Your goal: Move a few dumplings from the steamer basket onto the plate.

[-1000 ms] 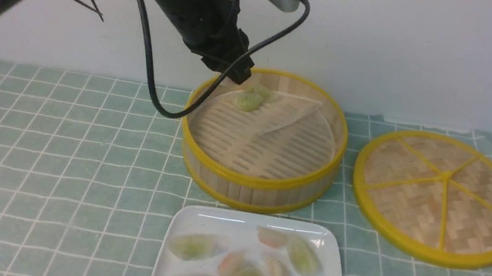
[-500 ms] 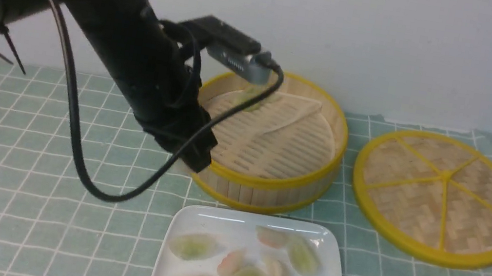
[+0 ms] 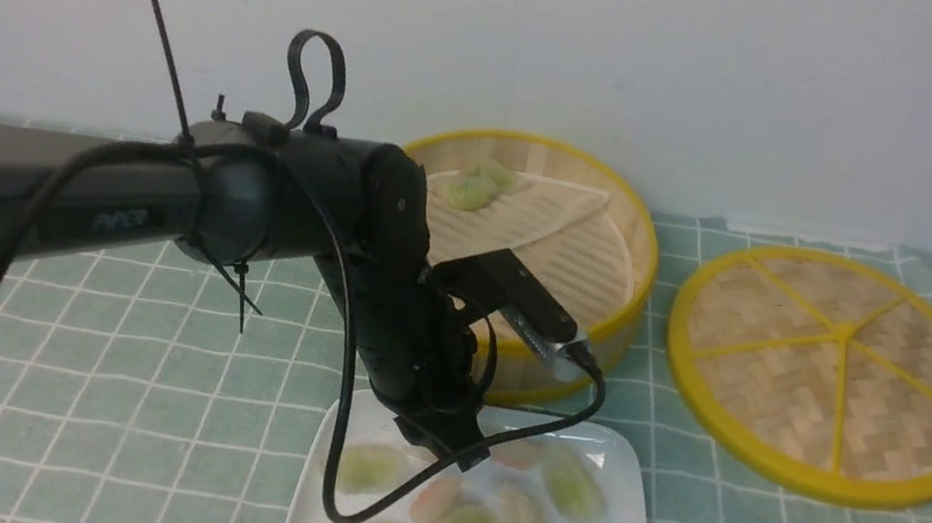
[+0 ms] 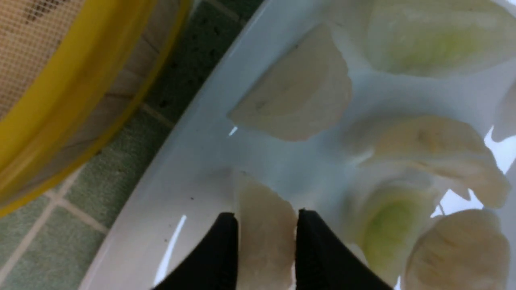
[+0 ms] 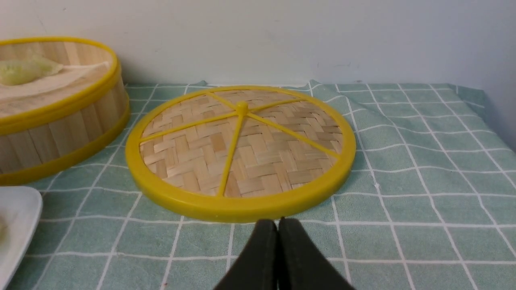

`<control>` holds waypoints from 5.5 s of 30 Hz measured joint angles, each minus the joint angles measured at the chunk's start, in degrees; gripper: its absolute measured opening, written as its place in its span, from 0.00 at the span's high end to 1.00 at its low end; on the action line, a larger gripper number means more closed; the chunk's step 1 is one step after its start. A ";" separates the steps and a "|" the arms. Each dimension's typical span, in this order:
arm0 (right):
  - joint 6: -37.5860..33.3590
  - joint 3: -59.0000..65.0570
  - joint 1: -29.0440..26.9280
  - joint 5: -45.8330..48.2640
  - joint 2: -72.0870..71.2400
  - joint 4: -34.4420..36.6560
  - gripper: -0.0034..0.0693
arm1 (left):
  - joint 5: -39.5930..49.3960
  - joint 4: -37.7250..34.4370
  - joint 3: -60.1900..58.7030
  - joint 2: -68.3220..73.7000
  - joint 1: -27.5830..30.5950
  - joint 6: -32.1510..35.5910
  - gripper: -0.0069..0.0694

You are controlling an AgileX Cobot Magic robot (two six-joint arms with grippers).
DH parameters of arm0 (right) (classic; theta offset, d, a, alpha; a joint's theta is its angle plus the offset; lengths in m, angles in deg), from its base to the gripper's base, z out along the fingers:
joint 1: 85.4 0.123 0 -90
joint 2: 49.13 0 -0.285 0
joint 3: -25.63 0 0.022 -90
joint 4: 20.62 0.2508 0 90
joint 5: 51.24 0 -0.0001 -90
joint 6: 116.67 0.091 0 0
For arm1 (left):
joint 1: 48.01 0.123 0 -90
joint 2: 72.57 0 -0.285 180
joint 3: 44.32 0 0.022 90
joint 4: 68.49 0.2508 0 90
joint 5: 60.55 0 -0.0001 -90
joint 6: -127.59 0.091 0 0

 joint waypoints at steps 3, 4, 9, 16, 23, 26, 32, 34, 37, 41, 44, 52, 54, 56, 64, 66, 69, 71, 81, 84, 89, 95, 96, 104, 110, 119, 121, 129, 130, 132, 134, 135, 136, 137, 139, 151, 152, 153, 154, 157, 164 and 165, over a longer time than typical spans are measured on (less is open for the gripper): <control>0.00 0.00 0.00 0.00 0.00 0.00 0.97 | -0.53 -0.12 0.00 0.00 0.00 0.00 0.51; 0.00 0.00 0.00 0.00 0.00 0.00 0.97 | -0.53 -0.21 0.00 0.00 0.00 0.00 0.46; 0.00 0.00 0.00 0.00 0.00 0.00 0.97 | -0.44 0.75 1.00 -0.10 0.00 -0.09 0.28; 0.00 0.00 0.00 0.00 0.00 0.00 0.97 | 0.50 6.35 15.44 -2.47 3.69 -8.84 0.77; 0.00 0.00 0.00 0.00 0.00 0.00 0.97 | -0.59 4.65 29.79 1.94 8.79 -8.84 0.91; 0.00 0.00 0.00 0.00 0.00 0.04 0.97 | -1.56 3.83 36.26 7.98 9.59 -4.94 0.91; 0.00 0.00 0.00 0.00 0.00 0.04 0.97 | -4.77 2.84 41.21 15.75 9.64 2.08 0.89; 0.00 0.00 0.00 0.00 0.00 0.04 0.97 | -5.92 2.52 41.46 17.99 9.64 3.92 0.85; 0.00 0.00 0.00 0.00 0.00 0.04 0.97 | -8.13 2.40 41.46 20.17 9.64 4.94 0.74; 0.00 0.00 0.00 0.00 0.00 0.04 0.97 | -11.53 2.40 41.46 22.28 9.64 5.74 0.57; 0.00 0.00 0.00 0.00 0.00 0.04 0.97 | -14.99 2.40 41.46 23.98 9.64 6.32 0.42; 0.00 0.00 0.00 0.00 0.00 0.04 0.97 | -20.40 2.26 41.51 28.02 9.64 6.56 0.28; 0.00 0.00 0.00 0.00 0.00 0.04 0.97 | -20.78 2.22 41.64 28.24 9.64 6.56 0.28; 0.00 0.00 0.00 0.00 0.00 0.04 0.97 | -20.78 2.19 41.70 28.30 9.64 6.56 0.30; 0.00 0.00 0.00 0.00 0.00 0.04 0.97 | -13.36 2.55 42.30 26.39 9.70 5.39 0.69; 0.00 0.00 0.00 0.00 0.00 0.04 0.97 | -10.62 2.55 42.30 24.87 9.70 4.20 0.69; 0.00 0.00 0.00 0.00 0.00 0.04 0.97 | -6.34 2.55 42.30 21.14 9.65 2.34 0.69; 0.00 0.00 0.00 0.00 0.00 0.04 0.97 | -4.68 2.55 42.30 18.95 9.65 1.87 0.69; 0.00 0.00 0.00 0.00 0.00 0.04 0.97 | 16.55 1.97 42.36 9.46 9.61 -1.35 0.69; 0.00 0.00 0.00 0.00 0.00 0.04 0.97 | 23.51 -0.43 42.41 7.14 9.61 -1.55 0.69; 0.00 0.00 0.00 0.04 0.00 0.04 0.97 | 24.86 -4.24 38.72 4.20 9.19 -4.59 0.69; 0.00 0.00 0.00 0.04 0.00 0.04 0.97 | 24.80 -4.44 21.96 -0.37 5.84 -6.09 0.69; 0.00 0.00 0.00 0.04 0.00 0.04 0.97 | 24.80 -4.36 19.78 -0.62 5.09 -5.96 0.69; 0.00 0.00 0.00 0.04 0.00 0.04 0.97 | 24.57 -2.42 9.40 -0.13 -1.02 -5.45 0.69; 0.00 0.00 0.00 0.04 0.00 0.04 0.97 | 24.12 -1.86 9.19 0.61 -3.52 -7.95 0.69; 0.00 0.00 0.00 0.04 0.00 0.04 0.97 | 24.12 -0.63 9.19 0.61 -3.70 -10.27 0.48; 0.00 0.00 0.00 0.04 0.00 0.04 0.97 | 24.12 -0.44 9.19 0.61 -3.70 -10.40 0.38; 0.00 0.00 0.00 0.04 0.00 0.04 0.97 | 24.13 0.19 12.35 0.36 -3.65 -13.55 0.37; 0.00 0.00 0.00 0.04 0.00 0.04 0.97 | 24.13 0.26 13.42 -0.19 -3.58 -14.33 0.42; 0.00 0.00 0.00 0.04 0.00 0.04 0.97 | 24.13 0.26 15.25 -2.60 -3.29 -15.21 0.58; 0.00 0.00 0.00 0.04 0.00 0.04 0.97 | 24.13 0.29 16.14 -7.31 -2.91 -15.70 0.78; 0.00 0.00 0.00 0.04 0.00 0.04 0.97 | 24.13 0.29 16.29 -10.00 -2.74 -15.90 0.84; 0.00 0.00 0.00 0.04 0.00 0.04 0.97 | 24.20 0.29 16.29 -11.10 -2.69 -15.96 0.85; 0.00 0.00 0.00 0.04 0.00 0.04 0.97 | 24.32 0.29 16.24 -14.67 -2.42 -16.56 0.89; 0.00 0.00 0.00 0.04 0.00 0.04 0.97 | 22.55 0.29 15.15 -20.42 -2.21 -16.91 0.91; 0.00 0.00 0.00 0.04 0.00 0.04 0.97 | -2.07 1.57 -8.10 -54.35 -2.15 -17.60 0.92; 0.00 0.00 0.00 0.04 0.00 0.04 0.97 | -2.30 1.63 -9.26 -56.05 -2.15 -17.60 0.92; 0.00 0.00 0.00 0.04 0.00 0.04 0.97 | -2.35 1.77 -10.55 -58.53 -2.15 -17.60 0.92; 0.00 0.00 0.00 0.04 0.00 0.04 0.97 | -2.29 1.84 -10.71 -58.93 -2.15 -17.60 0.92; 0.00 0.00 0.00 0.04 0.00 0.04 0.97 | -2.15 2.55 -11.63 -64.48 -2.15 -17.60 0.92; 0.00 0.00 0.00 0.04 0.00 0.04 0.97 | 0.12 12.03 -11.69 -75.75 -2.15 -24.02 0.92; 0.00 0.00 0.00 0.04 0.00 0.04 0.97 | 0.91 14.75 -11.76 -77.07 -2.15 -27.02 0.92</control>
